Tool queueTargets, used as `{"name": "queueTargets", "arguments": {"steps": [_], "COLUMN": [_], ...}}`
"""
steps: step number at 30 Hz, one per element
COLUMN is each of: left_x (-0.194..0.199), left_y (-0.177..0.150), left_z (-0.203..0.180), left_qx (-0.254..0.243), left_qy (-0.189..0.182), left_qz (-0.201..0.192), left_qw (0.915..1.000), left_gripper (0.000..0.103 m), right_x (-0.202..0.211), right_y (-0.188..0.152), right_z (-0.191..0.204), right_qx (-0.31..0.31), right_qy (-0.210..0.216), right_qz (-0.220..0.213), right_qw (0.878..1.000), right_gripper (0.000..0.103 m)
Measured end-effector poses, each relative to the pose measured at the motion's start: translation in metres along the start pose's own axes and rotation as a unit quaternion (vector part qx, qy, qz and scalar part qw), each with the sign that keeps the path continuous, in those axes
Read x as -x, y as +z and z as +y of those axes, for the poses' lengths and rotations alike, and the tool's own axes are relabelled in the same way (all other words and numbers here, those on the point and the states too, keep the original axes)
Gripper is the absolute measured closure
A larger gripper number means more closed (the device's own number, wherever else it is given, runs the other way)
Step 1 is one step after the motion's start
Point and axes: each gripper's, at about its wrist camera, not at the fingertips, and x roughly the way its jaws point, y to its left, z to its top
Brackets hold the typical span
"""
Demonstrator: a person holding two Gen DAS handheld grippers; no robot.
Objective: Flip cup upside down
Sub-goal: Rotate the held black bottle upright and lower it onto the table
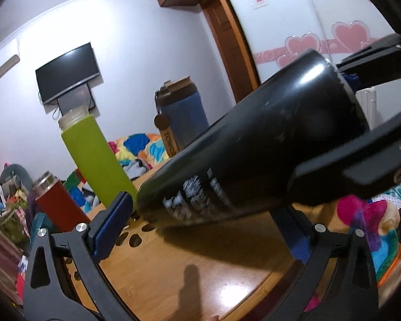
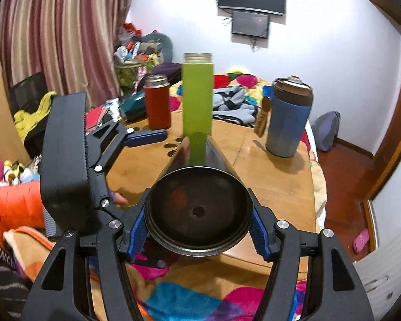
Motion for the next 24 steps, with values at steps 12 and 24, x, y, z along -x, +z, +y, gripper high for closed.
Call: {"name": "queueTargets", "arguments": {"steps": [12, 24], "left_x": [0.027, 0.041], "left_y": [0.011, 0.015], "left_z": [0.0, 0.052], "left_qx": [0.012, 0.098], "left_qy": [0.005, 0.014], "left_qz": [-0.046, -0.04], "left_qw": [0.9989, 0.9943], "left_gripper": [0.026, 0.038], "right_x": [0.034, 0.031], "right_y": [0.009, 0.016], "right_z": [0.017, -0.007], "right_qx": [0.016, -0.061], "right_qy": [0.013, -0.039], "right_qz": [-0.06, -0.108], "right_qw": [0.998, 0.991], "right_gripper": [0.038, 0.027]}}
